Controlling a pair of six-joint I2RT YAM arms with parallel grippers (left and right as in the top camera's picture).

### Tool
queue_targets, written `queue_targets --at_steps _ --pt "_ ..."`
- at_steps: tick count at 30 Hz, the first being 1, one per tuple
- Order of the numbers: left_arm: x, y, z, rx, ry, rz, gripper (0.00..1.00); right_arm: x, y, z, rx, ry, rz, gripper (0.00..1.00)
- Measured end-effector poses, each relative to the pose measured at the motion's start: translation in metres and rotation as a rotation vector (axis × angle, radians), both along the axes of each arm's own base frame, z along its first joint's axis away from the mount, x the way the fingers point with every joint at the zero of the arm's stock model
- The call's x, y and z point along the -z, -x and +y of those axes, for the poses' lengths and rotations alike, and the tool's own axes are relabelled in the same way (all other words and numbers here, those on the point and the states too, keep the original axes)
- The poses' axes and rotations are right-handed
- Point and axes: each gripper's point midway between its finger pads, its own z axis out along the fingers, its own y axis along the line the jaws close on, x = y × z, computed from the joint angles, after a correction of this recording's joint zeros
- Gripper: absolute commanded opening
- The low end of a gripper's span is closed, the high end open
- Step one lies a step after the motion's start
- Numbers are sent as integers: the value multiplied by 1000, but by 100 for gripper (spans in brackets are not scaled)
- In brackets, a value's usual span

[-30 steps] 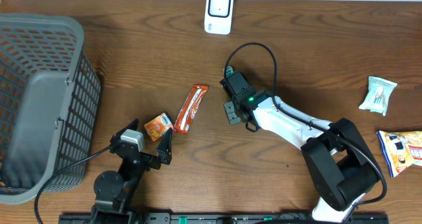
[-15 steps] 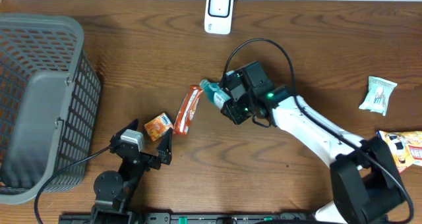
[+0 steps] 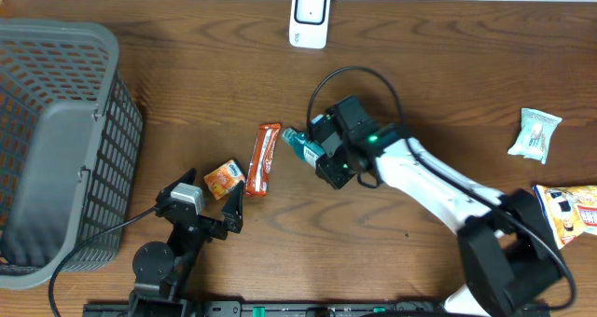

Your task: Scan the item barcode

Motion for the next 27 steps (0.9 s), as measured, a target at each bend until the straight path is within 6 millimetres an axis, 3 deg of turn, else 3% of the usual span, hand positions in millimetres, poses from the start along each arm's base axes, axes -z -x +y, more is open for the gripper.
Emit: queue_targets --at_steps 3,5,9,14,16,27 --pt "0 0 0 0 0 0 98 20 4 -2 -7 46 35 17" --pt "0 0 0 0 0 0 98 34 6 -4 -6 71 58 18" --pt "0 0 0 0 0 0 98 35 2 -2 -6 68 46 26" --pt "0 0 0 0 0 0 98 36 1 -3 -2 74 47 52" --pt "0 0 0 0 0 0 98 35 -1 -3 4 77 41 57" --pt "0 0 0 0 0 0 98 20 -18 6 14 60 -5 61"
